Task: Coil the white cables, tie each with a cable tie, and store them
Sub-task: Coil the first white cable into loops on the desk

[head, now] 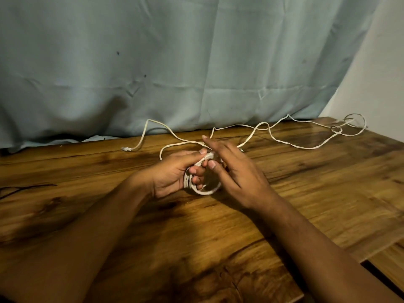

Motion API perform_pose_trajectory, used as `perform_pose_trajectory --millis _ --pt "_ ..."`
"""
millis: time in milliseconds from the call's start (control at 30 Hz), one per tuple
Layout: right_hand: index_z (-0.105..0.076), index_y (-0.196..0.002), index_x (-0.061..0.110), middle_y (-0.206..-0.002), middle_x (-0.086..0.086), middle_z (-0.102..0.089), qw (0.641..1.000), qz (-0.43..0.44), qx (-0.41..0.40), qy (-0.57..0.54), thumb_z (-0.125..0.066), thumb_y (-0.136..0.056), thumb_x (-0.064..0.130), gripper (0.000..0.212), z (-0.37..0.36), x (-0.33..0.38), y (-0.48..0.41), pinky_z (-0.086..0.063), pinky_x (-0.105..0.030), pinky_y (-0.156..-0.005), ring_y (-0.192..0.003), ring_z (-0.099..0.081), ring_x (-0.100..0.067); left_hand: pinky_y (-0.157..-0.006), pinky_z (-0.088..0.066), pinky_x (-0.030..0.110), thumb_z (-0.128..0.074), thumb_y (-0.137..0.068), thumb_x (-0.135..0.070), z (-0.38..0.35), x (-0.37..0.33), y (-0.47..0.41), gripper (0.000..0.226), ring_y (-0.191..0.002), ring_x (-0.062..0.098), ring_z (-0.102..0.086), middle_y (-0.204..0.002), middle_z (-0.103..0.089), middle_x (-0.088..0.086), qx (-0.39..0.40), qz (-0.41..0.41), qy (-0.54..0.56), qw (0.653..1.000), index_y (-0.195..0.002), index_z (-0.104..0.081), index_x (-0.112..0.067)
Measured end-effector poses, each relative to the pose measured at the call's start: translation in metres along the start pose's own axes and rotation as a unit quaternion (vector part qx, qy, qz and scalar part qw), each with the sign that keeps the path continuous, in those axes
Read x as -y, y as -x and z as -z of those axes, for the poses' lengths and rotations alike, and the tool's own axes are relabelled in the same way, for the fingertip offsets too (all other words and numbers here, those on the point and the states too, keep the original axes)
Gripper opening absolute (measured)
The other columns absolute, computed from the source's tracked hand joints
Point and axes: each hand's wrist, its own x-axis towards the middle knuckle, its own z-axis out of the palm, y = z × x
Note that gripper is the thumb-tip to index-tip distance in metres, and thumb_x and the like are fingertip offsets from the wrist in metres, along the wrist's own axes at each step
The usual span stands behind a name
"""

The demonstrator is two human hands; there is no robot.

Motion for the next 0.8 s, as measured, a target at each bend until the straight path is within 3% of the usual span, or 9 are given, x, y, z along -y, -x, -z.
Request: perform_pose_trajectory --millis 167,333,567,733,800 --pt "-0.025 -0.162 0.035 -0.143 0.003 -0.055 0.992 0.025 0.049 0.112 -0.031 -0.110 0.041 0.052 0.000 0.004 -0.001 -0.057 -0.041 -0.085 -0.111 -0.063 -0.018 -0.064 -0.048 0.031 -0.057 -0.096 -0.035 0.009 -0.002 0.002 0.027 -0.053 0.013 -0.046 -0.056 -0.040 -0.005 0.033 0.040 -0.019 0.999 -0.083 -0.059 -0.013" --pt "-0.029 -0.159 0.025 -0.152 0.001 -0.047 0.980 0.033 0.107 0.164 -0.027 -0.109 0.043 0.053 -0.004 0.007 -0.005 -0.058 -0.044 -0.081 -0.107 -0.065 -0.022 -0.064 -0.049 0.031 -0.057 -0.095 -0.036 0.011 -0.006 0.006 0.031 -0.050 0.012 -0.047 -0.054 -0.039 -0.003 0.030 0.060 -0.046 0.997 -0.090 -0.059 -0.005" --pt "-0.031 -0.153 0.027 -0.142 -0.002 -0.053 0.980 0.033 0.123 0.155 -0.029 -0.110 0.042 0.046 -0.007 0.009 -0.005 -0.056 -0.044 -0.077 -0.096 -0.066 -0.024 -0.069 -0.050 0.035 -0.056 -0.095 -0.039 0.014 -0.010 0.008 0.034 -0.051 0.014 -0.047 -0.055 -0.039 -0.001 0.034 0.070 -0.081 0.994 -0.074 -0.064 -0.013" --pt "-0.022 -0.160 0.029 -0.152 -0.002 -0.052 0.985 0.014 0.127 0.112 -0.029 -0.109 0.046 0.054 -0.009 0.010 -0.002 -0.055 -0.043 -0.087 -0.111 -0.066 -0.025 -0.064 -0.047 0.034 -0.053 -0.094 -0.044 0.013 -0.012 0.006 0.040 -0.046 0.013 -0.043 -0.051 -0.036 -0.002 0.021 0.071 -0.125 0.989 -0.070 -0.061 -0.013" --pt "-0.026 -0.157 0.029 -0.141 -0.002 -0.061 0.989 0.008 0.133 0.065 -0.030 -0.109 0.046 0.051 -0.010 0.011 0.001 -0.052 -0.040 -0.086 -0.111 -0.065 -0.023 -0.062 -0.046 0.032 -0.050 -0.097 -0.046 0.012 -0.012 0.007 0.044 -0.044 0.013 -0.039 -0.049 -0.034 -0.003 0.014 0.079 -0.141 0.987 -0.071 -0.057 -0.011"
